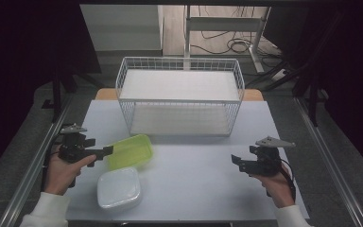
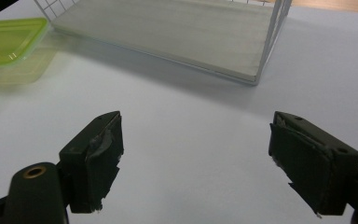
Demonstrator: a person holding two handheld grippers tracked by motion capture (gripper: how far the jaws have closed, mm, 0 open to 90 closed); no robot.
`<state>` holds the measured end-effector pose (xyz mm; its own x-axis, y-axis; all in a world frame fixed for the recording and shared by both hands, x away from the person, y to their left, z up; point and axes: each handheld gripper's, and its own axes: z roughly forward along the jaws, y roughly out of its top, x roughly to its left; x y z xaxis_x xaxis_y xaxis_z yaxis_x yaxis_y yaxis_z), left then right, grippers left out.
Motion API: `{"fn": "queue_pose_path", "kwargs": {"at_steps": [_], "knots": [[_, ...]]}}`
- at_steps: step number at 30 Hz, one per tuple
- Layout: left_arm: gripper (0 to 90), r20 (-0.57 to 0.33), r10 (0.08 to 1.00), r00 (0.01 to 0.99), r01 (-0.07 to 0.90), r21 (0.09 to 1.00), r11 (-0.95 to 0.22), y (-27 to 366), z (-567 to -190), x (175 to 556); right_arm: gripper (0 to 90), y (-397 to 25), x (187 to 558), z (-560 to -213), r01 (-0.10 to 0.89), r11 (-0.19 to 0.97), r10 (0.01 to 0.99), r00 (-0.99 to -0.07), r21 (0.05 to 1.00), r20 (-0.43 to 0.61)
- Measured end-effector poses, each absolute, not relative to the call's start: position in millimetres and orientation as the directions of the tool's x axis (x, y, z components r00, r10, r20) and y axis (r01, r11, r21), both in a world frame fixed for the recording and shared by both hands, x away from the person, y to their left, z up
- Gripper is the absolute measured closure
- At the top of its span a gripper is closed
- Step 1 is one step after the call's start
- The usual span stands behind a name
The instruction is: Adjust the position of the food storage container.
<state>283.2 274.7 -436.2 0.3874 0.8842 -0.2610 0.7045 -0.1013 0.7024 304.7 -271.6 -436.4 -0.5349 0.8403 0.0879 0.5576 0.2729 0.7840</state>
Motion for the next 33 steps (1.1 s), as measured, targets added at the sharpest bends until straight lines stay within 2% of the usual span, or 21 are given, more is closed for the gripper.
{"fn": "queue_pose_path", "kwargs": {"at_steps": [12,20,27,33], "knots": [[14.2,-0.319,0.874,0.367,0.701,0.713,-0.034,305,-419,275,20.9,-270,310,-448,0.574,0.269,0.848,-0.522,0.774,0.092],[15.7,-0.322,0.878,0.354,0.712,0.701,-0.03,306,-422,271,22.6,-263,311,-450,0.586,0.296,0.831,-0.547,0.754,0.098],[21.1,-0.321,0.884,0.341,0.726,0.687,-0.03,304,-429,270,22.7,-261,314,-454,0.602,0.312,0.824,-0.557,0.735,0.106],[28.1,-0.29,0.906,0.309,0.781,0.621,-0.067,303,-446,274,22.7,-257,316,-459,0.61,0.342,0.816,-0.57,0.715,0.096]]}}
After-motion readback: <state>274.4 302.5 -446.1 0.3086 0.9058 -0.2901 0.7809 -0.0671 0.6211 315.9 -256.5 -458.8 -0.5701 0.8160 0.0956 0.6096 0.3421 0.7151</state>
